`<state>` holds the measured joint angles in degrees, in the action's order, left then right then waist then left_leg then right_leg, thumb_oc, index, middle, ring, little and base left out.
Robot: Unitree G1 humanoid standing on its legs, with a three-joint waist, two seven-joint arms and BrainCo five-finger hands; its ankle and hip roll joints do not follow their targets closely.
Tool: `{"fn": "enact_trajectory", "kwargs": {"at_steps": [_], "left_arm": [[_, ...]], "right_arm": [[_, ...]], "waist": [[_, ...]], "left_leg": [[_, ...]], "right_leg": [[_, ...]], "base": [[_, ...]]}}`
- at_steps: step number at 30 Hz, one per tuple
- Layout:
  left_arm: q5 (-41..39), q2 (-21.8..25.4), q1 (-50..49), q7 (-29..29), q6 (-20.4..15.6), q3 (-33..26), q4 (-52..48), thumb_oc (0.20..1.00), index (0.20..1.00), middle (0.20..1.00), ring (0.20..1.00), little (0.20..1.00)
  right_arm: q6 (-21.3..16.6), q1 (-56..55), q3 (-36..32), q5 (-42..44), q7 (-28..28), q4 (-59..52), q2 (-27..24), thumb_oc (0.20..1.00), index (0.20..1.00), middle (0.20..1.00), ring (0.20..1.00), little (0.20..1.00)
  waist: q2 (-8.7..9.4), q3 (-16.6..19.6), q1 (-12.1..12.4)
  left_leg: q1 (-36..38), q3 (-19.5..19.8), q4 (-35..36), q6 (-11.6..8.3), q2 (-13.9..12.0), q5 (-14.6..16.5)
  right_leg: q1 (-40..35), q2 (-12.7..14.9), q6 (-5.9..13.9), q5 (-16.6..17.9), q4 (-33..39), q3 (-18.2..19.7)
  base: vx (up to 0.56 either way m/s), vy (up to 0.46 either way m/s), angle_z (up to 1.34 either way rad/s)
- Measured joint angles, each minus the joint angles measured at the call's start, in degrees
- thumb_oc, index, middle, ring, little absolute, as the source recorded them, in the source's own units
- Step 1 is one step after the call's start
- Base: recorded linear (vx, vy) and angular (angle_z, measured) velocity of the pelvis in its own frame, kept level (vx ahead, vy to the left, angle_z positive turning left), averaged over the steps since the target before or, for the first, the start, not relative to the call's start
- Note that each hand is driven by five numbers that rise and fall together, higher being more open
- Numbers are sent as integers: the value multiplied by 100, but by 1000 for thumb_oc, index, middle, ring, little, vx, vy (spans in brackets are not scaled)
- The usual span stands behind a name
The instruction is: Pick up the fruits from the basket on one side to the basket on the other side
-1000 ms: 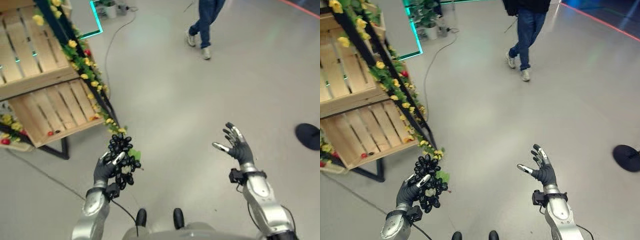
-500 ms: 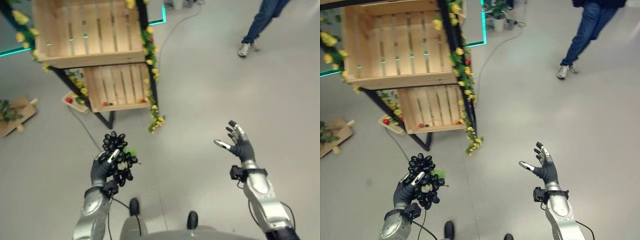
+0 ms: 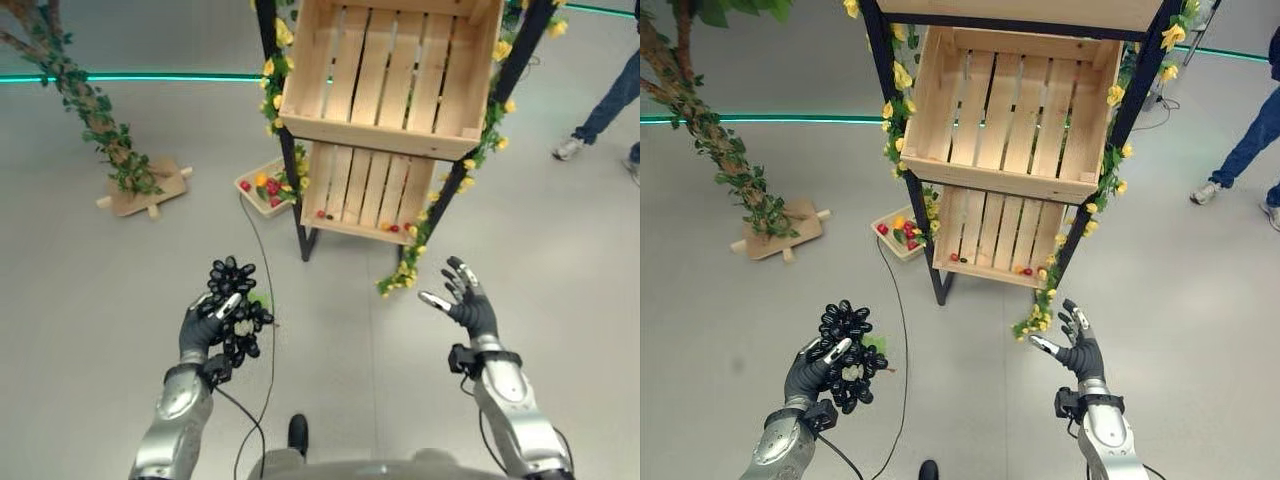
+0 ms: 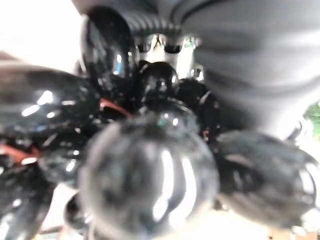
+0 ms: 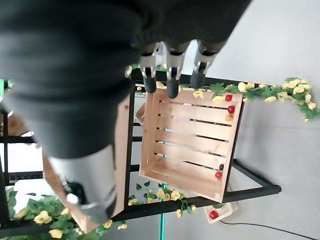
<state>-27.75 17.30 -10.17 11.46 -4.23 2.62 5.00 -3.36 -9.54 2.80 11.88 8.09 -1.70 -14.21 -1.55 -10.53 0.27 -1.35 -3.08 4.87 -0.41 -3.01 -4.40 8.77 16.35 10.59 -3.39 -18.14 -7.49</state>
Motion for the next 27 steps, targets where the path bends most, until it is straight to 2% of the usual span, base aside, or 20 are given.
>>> {"fn": "enact_trajectory", "kwargs": {"at_steps": [2, 3, 4, 5, 6, 7, 9, 11, 13, 14, 16, 17, 18, 19, 20, 21, 22, 23, 25, 27], "left_arm": [[2, -22, -26, -18, 0, 14, 31, 200, 200, 200, 200, 200], [1, -91, -36, -6, 1, -10, 122, 200, 200, 200, 200, 200], [4, -113, -72, -31, 15, 34, 128, 200, 200, 200, 200, 200], [4, -172, -99, -42, 14, 66, 126, 200, 200, 200, 200, 200], [5, -223, -152, -53, 14, 87, 118, 200, 200, 200, 200, 200], [6, -289, -261, -71, 14, 82, 95, 200, 200, 200, 200, 200], [5, -344, -326, -69, 13, 32, 94, 200, 200, 200, 200, 200], [3, -380, -333, -82, 15, 13, 94, 200, 200, 200, 200, 200], [3, -396, -286, -123, 16, 15, 94, 200, 200, 200, 200, 200], [1, -404, -264, -132, 16, 16, 94, 200, 200, 200, 200, 200], [-4, -394, -53, -138, 16, 85, 174, 200, 200, 200, 200, 200], [-7, -410, -9, -143, 16, 91, 174, 200, 200, 200, 200, 200], [-7, -419, 152, -147, 16, 123, 206, 200, 200, 200, 200, 200], [-13, -452, 177, -157, 14, 114, 207, 200, 200, 200, 200, 200], [-15, -462, 165, -165, 12, 115, 203, 200, 200, 200, 200, 200], [-15, -463, 177, -174, 13, 116, 203, 200, 200, 200, 200, 200], [-17, -485, 203, -174, 12, 116, 206, 200, 200, 200, 200, 200], [-18, -490, 215, -172, 12, 120, 224, 200, 200, 200, 200, 200], [-42, -512, 282, -168, 14, 132, 375, 200, 200, 200, 200, 200], [-50, -592, 329, -163, 14, 171, 467, 200, 200, 200, 200, 200]], "right_arm": [[0, -10, 14, 3, 3, 178, -6, 1000, 1000, 1000, 1000, 1000], [6, 16, 14, 3, 4, 376, -3, 1000, 1000, 1000, 1000, 1000], [11, -93, 5, 3, 3, 452, -37, 1000, 1000, 1000, 1000, 1000], [26, -192, -6, 3, -4, 459, -80, 1000, 1000, 1000, 1000, 1000], [33, -254, -5, 2, -4, 474, -136, 1000, 1000, 1000, 1000, 1000], [36, -265, 10, 2, -13, 528, -250, 1000, 1000, 1000, 1000, 1000], [36, -231, 8, 2, -16, 556, -307, 1000, 1000, 1000, 1000, 1000], [66, -81, 32, 2, -65, 611, -396, 1000, 1000, 1000, 1000, 1000], [86, -10, 23, 1, -91, 619, -481, 1000, 1000, 1000, 1000, 1000], [85, 3, 20, 1, -103, 618, -502, 1000, 1000, 1000, 1000, 1000], [90, 44, 10, 3, -109, 685, -520, 1000, 1000, 1000, 1000, 1000], [89, 51, 15, 2, -115, 683, -538, 1000, 1000, 1000, 1000, 1000], [90, 57, 3, 3, -104, 686, -555, 1000, 1000, 1000, 1000, 1000], [92, 57, 8, 4, -108, 687, -567, 1000, 1000, 1000, 1000, 1000], [91, 64, 7, 5, -108, 687, -565, 1000, 1000, 1000, 1000, 1000], [87, 95, -7, 5, -97, 689, -587, 1000, 1000, 1000, 1000, 1000], [92, 95, -13, 7, -83, 697, -640, 1000, 1000, 1000, 1000, 1000], [93, 90, -14, 7, -81, 709, -657, 1000, 1000, 1000, 1000, 1000], [97, 79, -15, 7, -58, 787, -689, 1000, 1000, 1000, 1000, 1000], [96, 85, -38, 5, -33, 799, -848, 1000, 1000, 1000, 1000, 1000]], "waist": [[82, 29, -91], [120, 49, -99], [209, 89, -244], [218, 87, -300], [177, 104, -300], [61, 142, -245], [-30, 178, -218], [-67, 168, -173], [-72, 167, -82], [-71, 165, -78], [33, 92, -62], [36, 82, -17], [93, 7, 18], [146, -31, 51], [146, -28, 62], [55, -44, 34], [-47, -65, 33], [-63, -78, 22], [-71, -87, 21], [-315, -146, -107]], "left_leg": [[36, -31, 8, -68, 14, 32], [78, 2, 23, -131, 0, 77], [115, 36, 39, -163, 38, 99], [185, 8, 41, -204, 17, 110], [240, 10, 37, -256, -55, 147], [305, -23, 11, -344, -217, 216], [366, -97, 10, -412, -446, 262], [466, -177, 8, -465, -613, 258], [564, -271, -27, -450, -709, 243], [560, -285, -94, -445, -721, 240], [272, -182, -740, -436, -606, 229], [151, -46, -1003, -439, -554, 230], [-195, 272, -1680, -470, -424, 240], [-328, 435, -1728, -513, -317, 355], [-272, 521, -1409, -524, -235, 360], [-252, 560, -933, -511, -185, 342], [-261, 541, -620, -441, -217, 258], [-323, 552, -530, -421, -246, 243], [-292, 576, -216, -362, -434, 207], [-319, 542, -117, -342, -676, 235]], "right_leg": [[165, -155, 13, 110, 874, -377], [163, -425, -5, 242, 1380, -230], [103, -543, -264, 581, 1503, -164], [37, -590, -305, 756, 1511, -65], [-21, -656, -489, 854, 1540, -68], [-116, -854, -548, 849, 1667, -74], [-403, -1124, -692, 1051, 2172, -128], [-528, -1340, -814, 1088, 2365, -96], [-575, -1432, -889, 1036, 2345, -58], [-604, -1452, -912, 1019, 2345, -49], [-674, -1341, -977, 950, 2346, -72], [-683, -1310, -1002, 934, 2347, -60], [-742, -1154, -1062, 954, 2340, -48], [-755, -1077, -1108, 905, 2341, 62], [-757, -1012, -1098, 892, 2341, 80], [-763, -995, -1044, 842, 2344, 118], [-746, -1030, -1027, 832, 2344, 152], [-744, -1034, -1013, 822, 2350, 173], [-719, -1058, -905, 801, 2362, 239], [-732, -1171, -729, 779, 2374, 253]], "base": [[235, -84, 2], [207, -60, 31], [176, -83, 55], [86, -84, 69], [128, -141, 6], [137, -162, -22], [150, -191, -24], [106, -182, -23], [10, -154, -26], [-14, -163, -12], [-8, -60, 6], [60, -2, 7], [97, 23, 1], [132, 53, -6], [122, 91, -12], [132, 100, -19], [148, 102, -16], [141, 86, -25], [127, 102, -26], [93, 112, -26]]}}
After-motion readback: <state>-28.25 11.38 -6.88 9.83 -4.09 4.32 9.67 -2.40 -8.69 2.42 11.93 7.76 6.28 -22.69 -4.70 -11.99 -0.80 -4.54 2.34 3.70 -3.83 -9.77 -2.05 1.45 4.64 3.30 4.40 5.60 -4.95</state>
